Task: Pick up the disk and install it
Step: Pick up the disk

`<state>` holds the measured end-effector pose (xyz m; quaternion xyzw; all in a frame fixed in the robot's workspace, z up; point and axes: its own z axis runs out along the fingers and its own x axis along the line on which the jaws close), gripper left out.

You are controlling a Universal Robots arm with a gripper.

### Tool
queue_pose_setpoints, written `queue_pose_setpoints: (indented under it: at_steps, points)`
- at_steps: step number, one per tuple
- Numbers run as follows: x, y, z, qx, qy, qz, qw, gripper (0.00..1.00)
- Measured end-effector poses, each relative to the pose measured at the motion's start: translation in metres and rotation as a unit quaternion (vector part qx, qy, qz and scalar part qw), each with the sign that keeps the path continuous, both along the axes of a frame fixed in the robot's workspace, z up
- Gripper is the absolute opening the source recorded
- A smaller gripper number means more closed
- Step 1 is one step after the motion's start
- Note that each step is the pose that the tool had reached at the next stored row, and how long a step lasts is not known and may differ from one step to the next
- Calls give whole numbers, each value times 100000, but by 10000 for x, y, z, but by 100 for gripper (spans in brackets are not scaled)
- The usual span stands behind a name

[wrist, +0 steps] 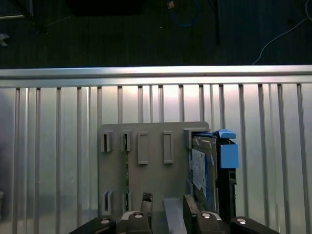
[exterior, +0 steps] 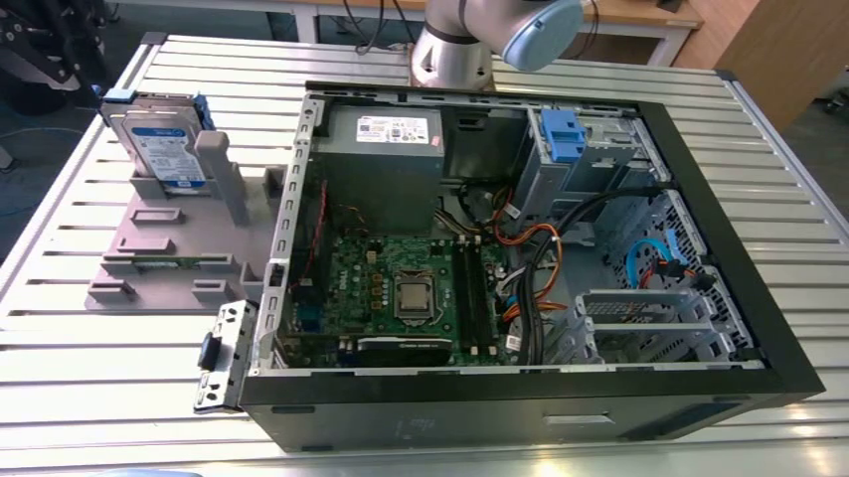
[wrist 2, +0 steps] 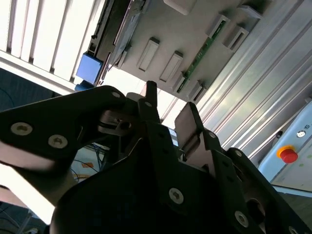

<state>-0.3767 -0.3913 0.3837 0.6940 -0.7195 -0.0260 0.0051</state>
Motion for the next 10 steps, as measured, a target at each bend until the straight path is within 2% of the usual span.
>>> queue_pose_setpoints:
  at_steps: [2, 3, 4, 10]
  points:
    - [0, 0, 0, 29, -1, -2, 100000, 47]
    - [0, 0, 0, 43, 0, 1, 100000, 47]
    - [0, 0, 0, 57, -1, -1, 100000, 53]
    - [0, 0, 0, 166, -1, 0, 100000, 53]
